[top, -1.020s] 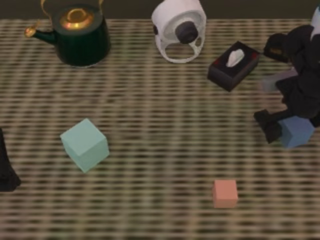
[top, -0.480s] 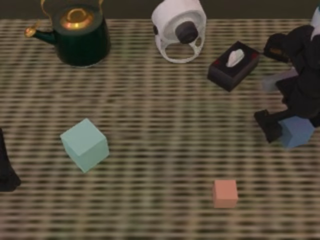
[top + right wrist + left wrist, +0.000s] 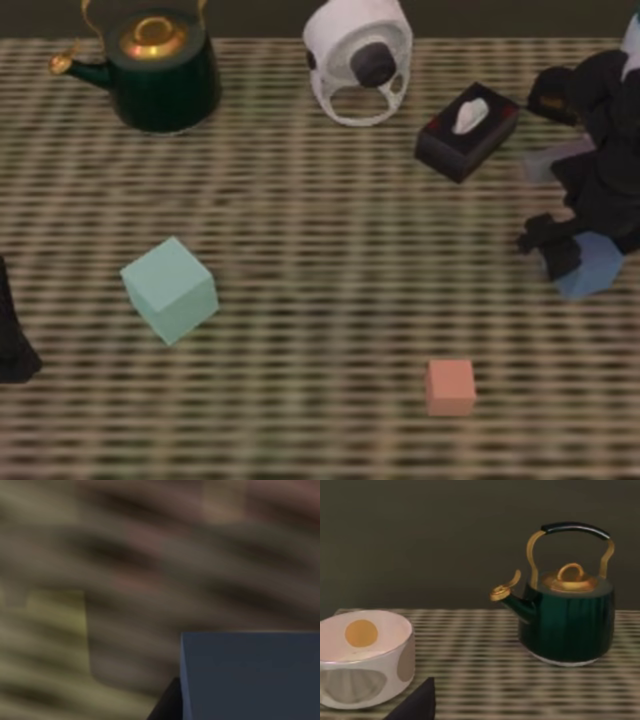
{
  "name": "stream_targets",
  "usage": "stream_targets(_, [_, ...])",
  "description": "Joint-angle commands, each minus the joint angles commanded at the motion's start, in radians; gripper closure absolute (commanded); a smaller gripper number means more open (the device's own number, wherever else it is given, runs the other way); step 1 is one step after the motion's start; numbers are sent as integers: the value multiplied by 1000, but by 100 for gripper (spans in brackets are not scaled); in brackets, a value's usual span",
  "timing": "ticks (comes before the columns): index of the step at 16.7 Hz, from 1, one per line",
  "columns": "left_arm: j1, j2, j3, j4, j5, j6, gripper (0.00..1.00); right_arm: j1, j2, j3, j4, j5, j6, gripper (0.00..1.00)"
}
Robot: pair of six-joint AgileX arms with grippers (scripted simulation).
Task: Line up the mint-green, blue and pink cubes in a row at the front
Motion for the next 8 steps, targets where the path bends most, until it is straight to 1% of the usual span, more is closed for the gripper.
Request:
stream_targets(1, [0,0,0,0,0,0,0,0,0,0,0,0,0,98])
stream_targets(2, [0,0,0,0,0,0,0,0,0,0,0,0,0,100])
stream_targets(8, [0,0,0,0,0,0,0,0,0,0,0,0,0,100])
